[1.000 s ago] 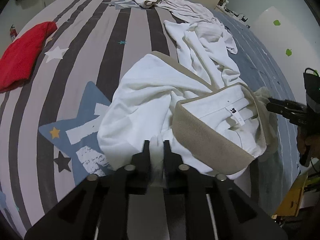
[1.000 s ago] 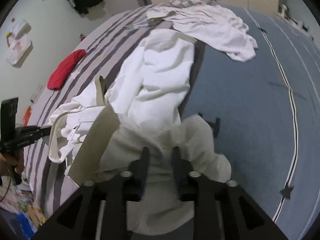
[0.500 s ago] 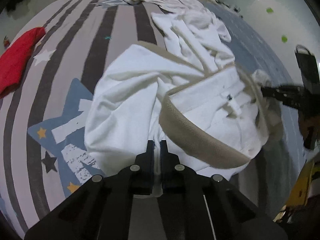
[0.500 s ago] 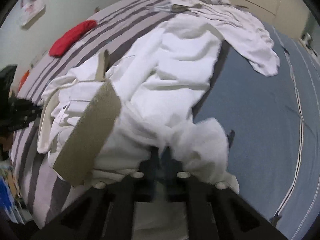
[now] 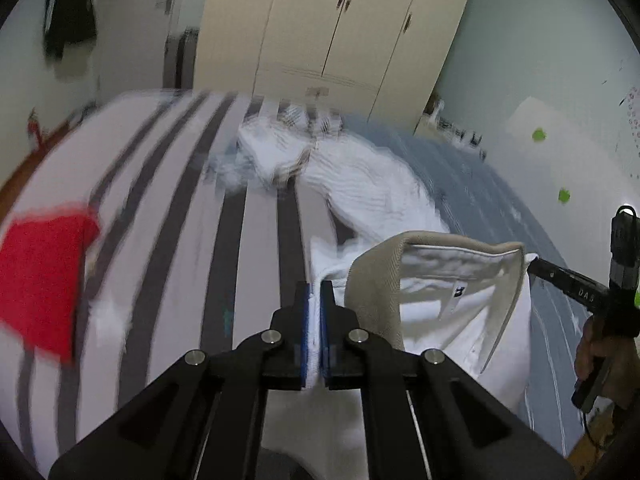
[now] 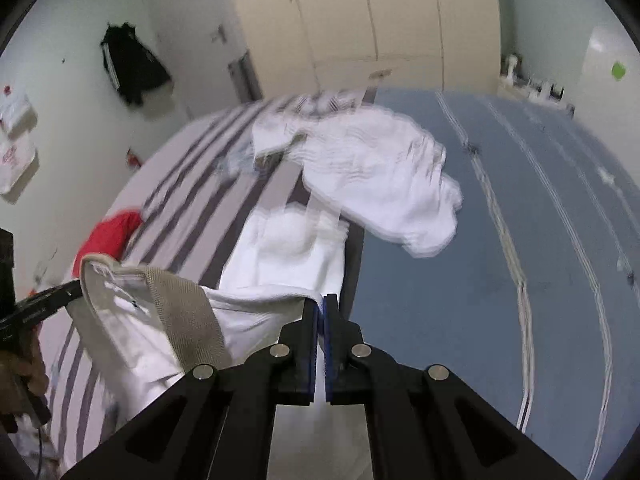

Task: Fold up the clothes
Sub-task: 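Lift the shirt with both grippers and shake it out flat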

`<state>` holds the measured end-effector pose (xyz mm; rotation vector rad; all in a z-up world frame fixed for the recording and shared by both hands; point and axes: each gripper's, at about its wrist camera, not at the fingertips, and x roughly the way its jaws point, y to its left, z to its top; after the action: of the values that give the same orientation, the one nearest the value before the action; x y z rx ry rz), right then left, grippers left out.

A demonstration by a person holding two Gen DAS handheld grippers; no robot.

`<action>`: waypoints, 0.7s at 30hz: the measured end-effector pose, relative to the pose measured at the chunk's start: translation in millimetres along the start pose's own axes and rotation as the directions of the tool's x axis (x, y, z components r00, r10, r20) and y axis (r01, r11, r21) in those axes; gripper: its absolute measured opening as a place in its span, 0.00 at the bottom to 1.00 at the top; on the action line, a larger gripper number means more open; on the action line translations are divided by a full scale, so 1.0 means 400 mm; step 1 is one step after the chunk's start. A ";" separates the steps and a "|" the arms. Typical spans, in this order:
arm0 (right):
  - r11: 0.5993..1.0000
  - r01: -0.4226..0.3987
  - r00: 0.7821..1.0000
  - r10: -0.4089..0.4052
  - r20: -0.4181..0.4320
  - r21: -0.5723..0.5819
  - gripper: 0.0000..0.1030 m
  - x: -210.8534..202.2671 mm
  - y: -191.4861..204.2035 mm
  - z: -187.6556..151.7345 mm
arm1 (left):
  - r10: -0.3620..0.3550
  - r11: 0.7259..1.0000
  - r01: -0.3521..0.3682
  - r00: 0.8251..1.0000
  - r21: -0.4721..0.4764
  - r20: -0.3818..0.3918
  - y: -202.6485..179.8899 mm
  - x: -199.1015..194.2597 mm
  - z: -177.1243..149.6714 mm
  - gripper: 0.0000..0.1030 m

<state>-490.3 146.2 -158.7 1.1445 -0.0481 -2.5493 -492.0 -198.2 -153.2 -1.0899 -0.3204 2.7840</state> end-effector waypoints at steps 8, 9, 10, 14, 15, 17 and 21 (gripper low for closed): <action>1.000 0.030 0.951 -0.030 0.309 0.005 0.02 -0.048 -0.019 0.582 | -0.015 0.997 -0.009 0.950 0.073 0.313 -0.109 -0.081 0.650 0.03; 1.000 0.030 0.931 -0.027 0.365 -0.001 0.02 -0.102 -0.013 0.647 | -0.030 0.996 -0.003 0.931 0.090 0.363 -0.133 -0.125 0.715 0.03; 1.000 0.030 0.907 -0.025 0.420 -0.006 0.02 -0.155 -0.008 0.713 | -0.045 0.992 -0.007 0.911 0.125 0.411 -0.161 -0.182 0.771 0.03; 0.999 0.038 0.810 -0.009 0.587 -0.038 0.02 -0.354 0.015 0.909 | -0.100 0.972 -0.034 0.839 0.234 0.536 -0.236 -0.384 0.888 0.03; 0.997 0.043 0.795 0.000 0.607 -0.056 0.02 -0.394 0.024 0.913 | -0.116 0.970 -0.024 0.830 0.243 0.545 -0.238 -0.414 0.878 0.03; 0.994 0.054 0.766 0.021 0.642 -0.097 0.02 -0.470 0.043 0.908 | -0.137 0.965 -0.015 0.822 0.261 0.552 -0.237 -0.466 0.835 0.03; 0.984 0.066 0.768 0.057 0.638 -0.166 0.02 -0.541 0.075 0.797 | -0.158 0.965 0.030 0.858 0.261 0.488 -0.210 -0.501 0.628 0.03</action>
<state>-581.1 153.3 216.8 0.1574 0.0198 -2.7553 -513.2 -194.2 178.5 -0.2640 -0.0684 2.8753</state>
